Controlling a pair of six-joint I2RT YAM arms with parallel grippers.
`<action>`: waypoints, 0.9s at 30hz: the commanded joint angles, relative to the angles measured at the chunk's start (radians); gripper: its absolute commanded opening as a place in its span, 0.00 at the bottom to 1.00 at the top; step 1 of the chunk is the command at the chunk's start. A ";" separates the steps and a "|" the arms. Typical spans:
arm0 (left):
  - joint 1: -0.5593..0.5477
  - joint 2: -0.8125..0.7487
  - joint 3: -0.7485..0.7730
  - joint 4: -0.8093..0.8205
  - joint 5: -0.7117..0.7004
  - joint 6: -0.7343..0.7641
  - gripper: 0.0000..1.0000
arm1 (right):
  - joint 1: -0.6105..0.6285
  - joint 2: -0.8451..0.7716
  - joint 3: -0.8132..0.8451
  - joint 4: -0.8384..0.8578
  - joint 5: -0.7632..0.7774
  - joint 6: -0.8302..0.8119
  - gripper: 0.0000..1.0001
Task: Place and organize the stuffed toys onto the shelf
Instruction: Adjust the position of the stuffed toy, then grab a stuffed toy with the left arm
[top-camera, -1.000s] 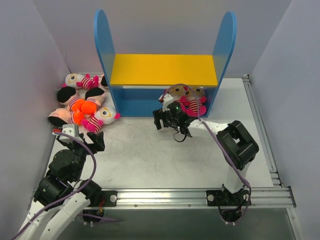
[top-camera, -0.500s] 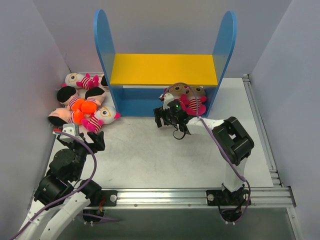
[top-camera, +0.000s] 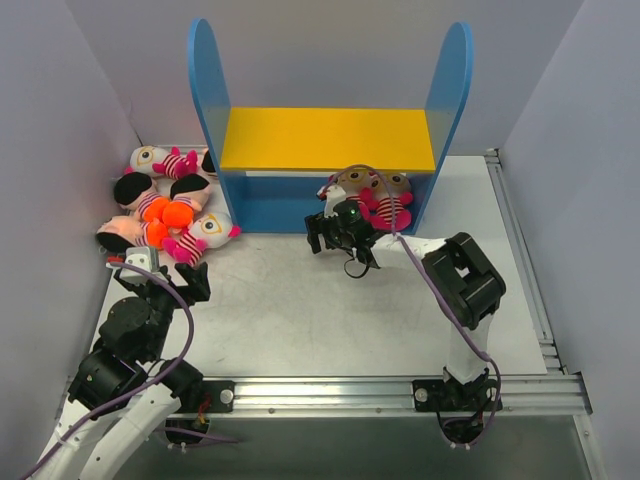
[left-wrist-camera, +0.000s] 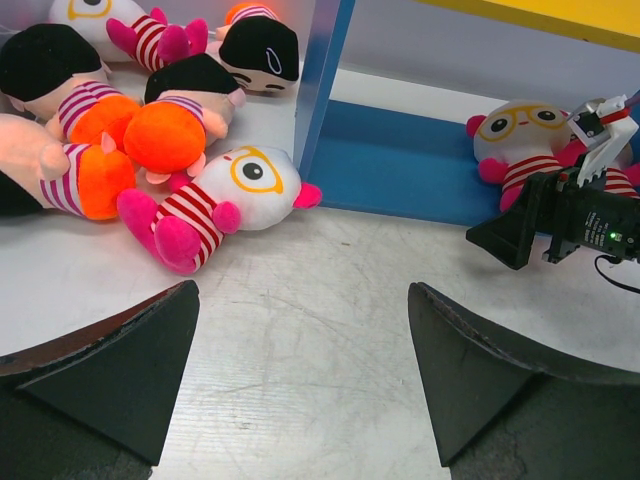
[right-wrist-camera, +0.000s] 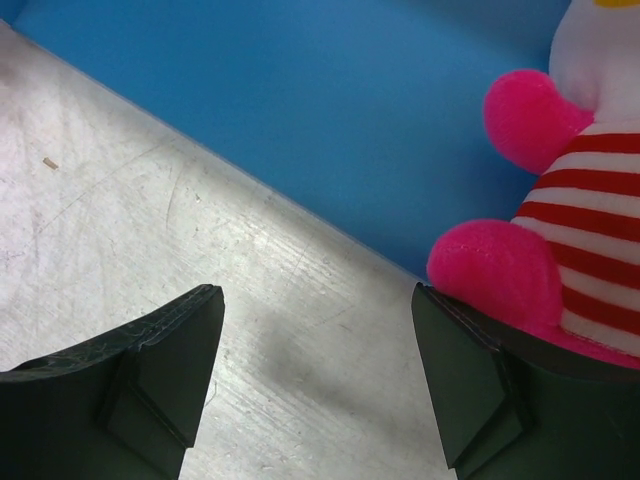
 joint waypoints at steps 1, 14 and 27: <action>0.009 0.014 0.004 0.008 0.002 0.012 0.94 | 0.018 -0.082 0.017 0.019 -0.021 0.009 0.78; 0.013 0.068 0.010 0.004 -0.005 -0.011 0.94 | 0.027 -0.441 -0.154 -0.055 -0.053 0.054 0.90; 0.077 0.320 0.084 0.030 0.051 -0.070 0.94 | -0.009 -0.896 -0.292 -0.308 0.168 0.095 0.99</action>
